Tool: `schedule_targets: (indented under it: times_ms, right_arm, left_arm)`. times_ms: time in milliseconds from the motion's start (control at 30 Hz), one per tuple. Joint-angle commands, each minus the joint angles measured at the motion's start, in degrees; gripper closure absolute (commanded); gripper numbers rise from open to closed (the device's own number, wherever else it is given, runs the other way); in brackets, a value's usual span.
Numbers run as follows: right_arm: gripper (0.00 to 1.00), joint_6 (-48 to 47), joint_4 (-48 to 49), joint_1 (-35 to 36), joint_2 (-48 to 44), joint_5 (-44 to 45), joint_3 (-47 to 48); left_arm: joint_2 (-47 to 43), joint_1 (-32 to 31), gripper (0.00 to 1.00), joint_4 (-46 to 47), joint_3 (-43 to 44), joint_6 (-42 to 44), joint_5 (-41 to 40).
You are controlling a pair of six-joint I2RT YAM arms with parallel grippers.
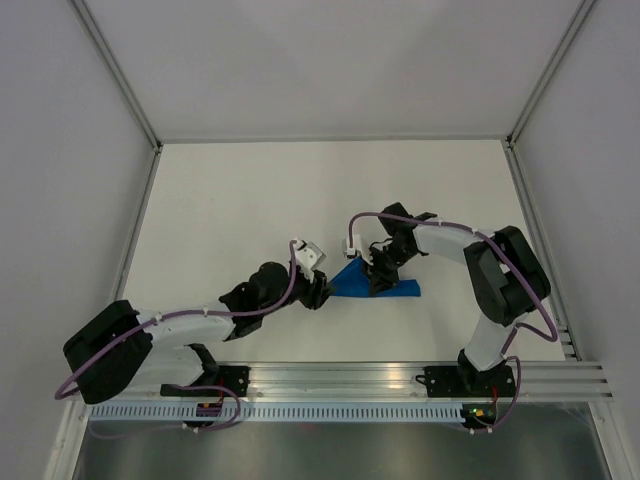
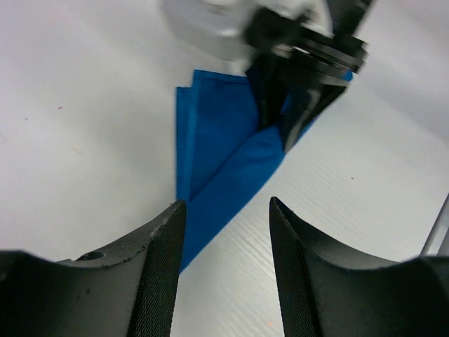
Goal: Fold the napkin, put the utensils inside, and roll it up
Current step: Roll the napkin with the utensil
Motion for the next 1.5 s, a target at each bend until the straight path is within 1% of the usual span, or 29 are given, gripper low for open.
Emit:
schedule_targets:
  times_ms: [0,33,100,133,167,233,267,333,500,600,700,833,967,1067,1267,1333,1367,1433,1467]
  right_arm:
    - [0.88,-4.1,-6.9,-1.2,7.7,3.2,1.5]
    - [0.88,-4.3,-7.6,-1.3,8.5,2.9,2.4]
    - [0.88,-4.7,-9.3,-1.8,10.2,2.7,4.6]
    - [0.88,-4.8,-9.8,-1.9,10.8,2.6,5.3]
    - [0.88,-4.9,-10.4,-1.9,11.3,2.6,6.7]
    - [0.88,-5.2,-12.3,-2.1,13.3,2.6,8.2]
    - [0.89,-5.1,-12.6,-2.1,13.8,2.6,9.1]
    - [0.89,-5.2,-13.7,-2.2,15.1,2.8,9.9]
    - [0.89,-5.4,-14.3,-2.2,16.0,3.9,10.5]
    - [0.89,-5.5,-14.7,-2.1,16.3,4.0,10.7]
    - [0.89,-5.6,-14.8,-2.2,16.8,4.0,10.9]
    - [0.89,-5.7,-14.7,-2.2,17.5,4.4,11.0]
    - [0.89,-6.1,-15.3,-2.4,17.7,4.5,11.2]
    - [0.89,-6.5,-15.6,-2.7,17.7,4.4,11.5]
    - [0.89,-6.8,-16.4,-2.8,17.8,4.1,12.1]
    - [0.89,-7.0,-16.7,-2.8,17.8,4.0,12.2]
    - [0.90,-7.0,-16.8,-2.8,17.8,4.0,12.3]
    - [0.89,-7.0,-17.0,-2.8,17.7,3.8,12.3]
    - [0.87,-6.9,-16.9,-2.8,17.2,3.7,12.3]
  left_arm:
    - [0.4,-6.1,0.44,2.5,2.0,10.0,-8.1]
    - [2.1,-8.6,0.44,2.2,3.0,12.9,-8.3]
    - [4.4,-11.0,0.43,0.9,4.4,15.4,-10.2]
    - [5.6,-13.6,0.42,0.7,5.6,18.2,-11.3]
    - [8.5,-14.8,0.42,1.1,5.9,19.8,-12.1]
    - [11.3,-18.2,0.41,2.7,7.2,24.4,-15.0]
    - [14.2,-19.2,0.41,3.7,7.4,25.9,-15.7]
    - [17.0,-21.0,0.39,6.0,8.6,29.8,-17.2]
    - [24.4,-21.7,0.35,11.1,10.3,36.1,-19.4]
    - [28.5,-21.7,0.33,15.0,12.1,41.3,-21.5]
    - [32.1,-21.6,0.32,15.4,14.5,43.8,-22.9]
    - [34.5,-20.9,0.33,12.7,16.3,44.5,-21.5]
    - [34.9,-19.7,0.37,8.3,16.7,42.6,-18.7]
    - [35.5,-18.3,0.42,5.1,16.7,40.5,-15.7]
    - [37.9,-16.4,0.60,-0.3,18.4,35.1,-12.1]
    - [38.6,-15.8,0.64,-2.8,19.1,32.9,-11.3]
    - [38.9,-15.6,0.70,-3.4,19.3,32.5,-10.7]
    - [39.1,-15.4,0.77,-4.0,19.5,31.1,-9.9]
    - [39.1,-15.4,0.86,-4.8,19.6,30.6,-8.9]
